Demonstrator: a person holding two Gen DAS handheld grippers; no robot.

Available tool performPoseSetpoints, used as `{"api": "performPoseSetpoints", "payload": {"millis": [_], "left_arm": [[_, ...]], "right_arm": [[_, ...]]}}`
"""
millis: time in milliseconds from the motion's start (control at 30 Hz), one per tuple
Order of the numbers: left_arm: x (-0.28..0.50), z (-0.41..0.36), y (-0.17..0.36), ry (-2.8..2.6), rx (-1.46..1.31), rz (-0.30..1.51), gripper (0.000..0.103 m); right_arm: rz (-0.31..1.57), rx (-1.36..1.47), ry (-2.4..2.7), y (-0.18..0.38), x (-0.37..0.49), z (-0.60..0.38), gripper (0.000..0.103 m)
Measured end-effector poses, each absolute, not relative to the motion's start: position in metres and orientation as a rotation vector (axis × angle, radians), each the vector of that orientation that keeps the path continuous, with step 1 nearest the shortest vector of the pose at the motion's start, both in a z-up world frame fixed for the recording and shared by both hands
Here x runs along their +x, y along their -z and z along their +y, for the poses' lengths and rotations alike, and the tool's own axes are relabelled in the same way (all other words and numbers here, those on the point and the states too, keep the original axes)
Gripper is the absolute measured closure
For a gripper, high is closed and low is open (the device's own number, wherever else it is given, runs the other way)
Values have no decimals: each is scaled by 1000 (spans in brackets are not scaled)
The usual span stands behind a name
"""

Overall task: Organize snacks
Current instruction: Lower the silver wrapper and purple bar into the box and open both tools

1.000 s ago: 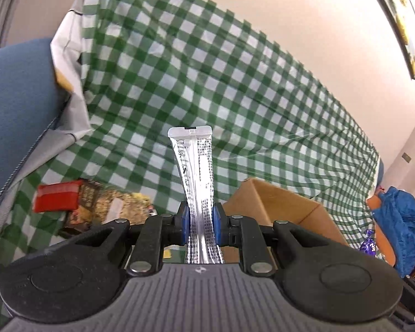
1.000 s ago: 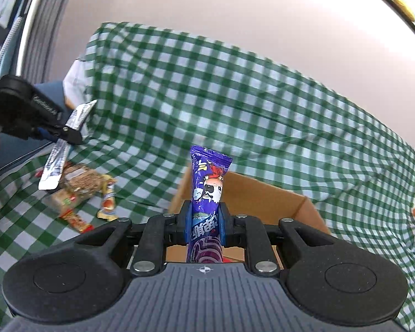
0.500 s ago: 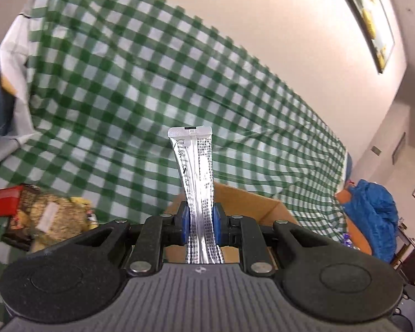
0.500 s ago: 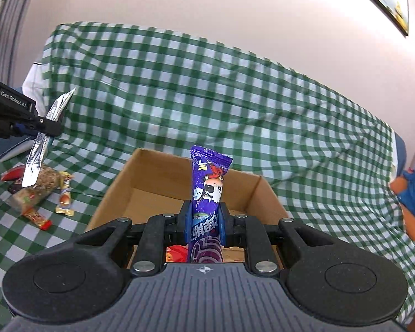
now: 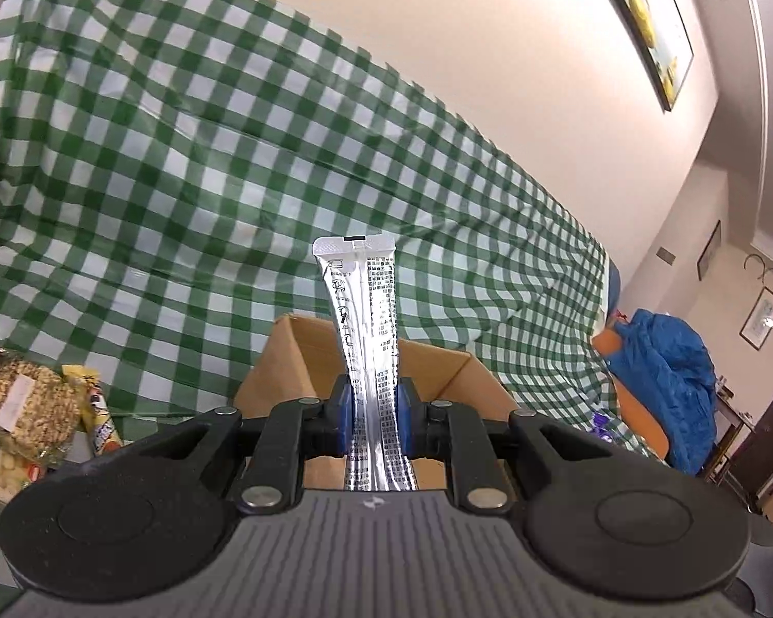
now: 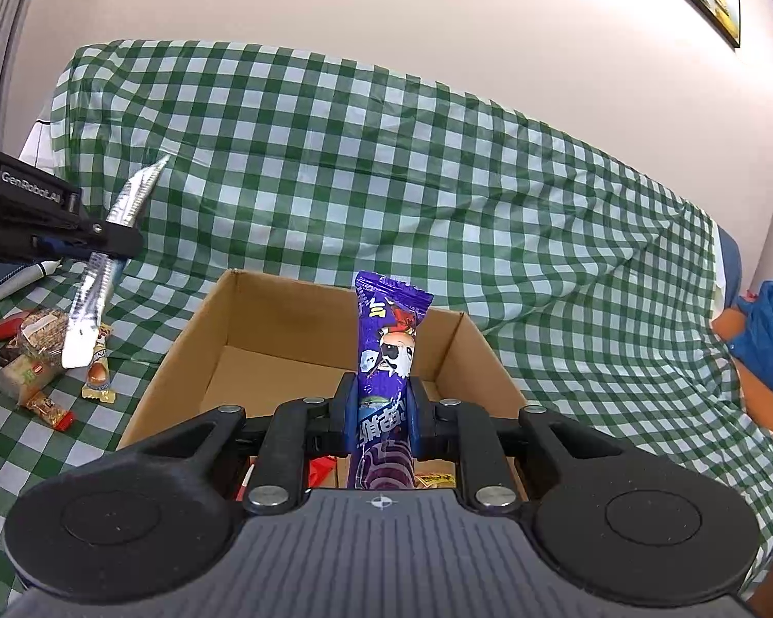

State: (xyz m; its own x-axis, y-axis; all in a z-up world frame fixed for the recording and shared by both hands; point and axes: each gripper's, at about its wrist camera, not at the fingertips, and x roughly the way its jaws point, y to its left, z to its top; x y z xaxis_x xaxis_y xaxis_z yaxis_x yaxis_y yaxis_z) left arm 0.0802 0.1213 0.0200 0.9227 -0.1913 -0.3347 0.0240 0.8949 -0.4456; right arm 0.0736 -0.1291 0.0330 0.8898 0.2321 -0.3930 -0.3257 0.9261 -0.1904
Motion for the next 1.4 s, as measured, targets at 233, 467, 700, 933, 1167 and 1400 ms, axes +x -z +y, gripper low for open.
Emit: {"api": "performPoseSetpoints", "payload": {"millis": [233, 467, 700, 933, 1167, 1400], "left_arm": [[81, 112, -20, 140, -434, 374, 85], [81, 101, -22, 188, -428, 358, 85], [81, 81, -23, 272, -410, 339, 84], [84, 76, -19, 301, -406, 373, 61], [83, 104, -16, 199, -451, 409, 62], [66, 134, -20, 125, -426, 416, 72]], "right_arm": [[376, -252, -292, -34, 74, -129, 83], [375, -232, -261, -34, 76, -130, 83], [373, -225, -238, -34, 77, -132, 83], [384, -223, -112, -32, 85, -137, 56], [391, -218, -130, -32, 84, -128, 54], [381, -216, -204, -37, 76, -92, 53]]}}
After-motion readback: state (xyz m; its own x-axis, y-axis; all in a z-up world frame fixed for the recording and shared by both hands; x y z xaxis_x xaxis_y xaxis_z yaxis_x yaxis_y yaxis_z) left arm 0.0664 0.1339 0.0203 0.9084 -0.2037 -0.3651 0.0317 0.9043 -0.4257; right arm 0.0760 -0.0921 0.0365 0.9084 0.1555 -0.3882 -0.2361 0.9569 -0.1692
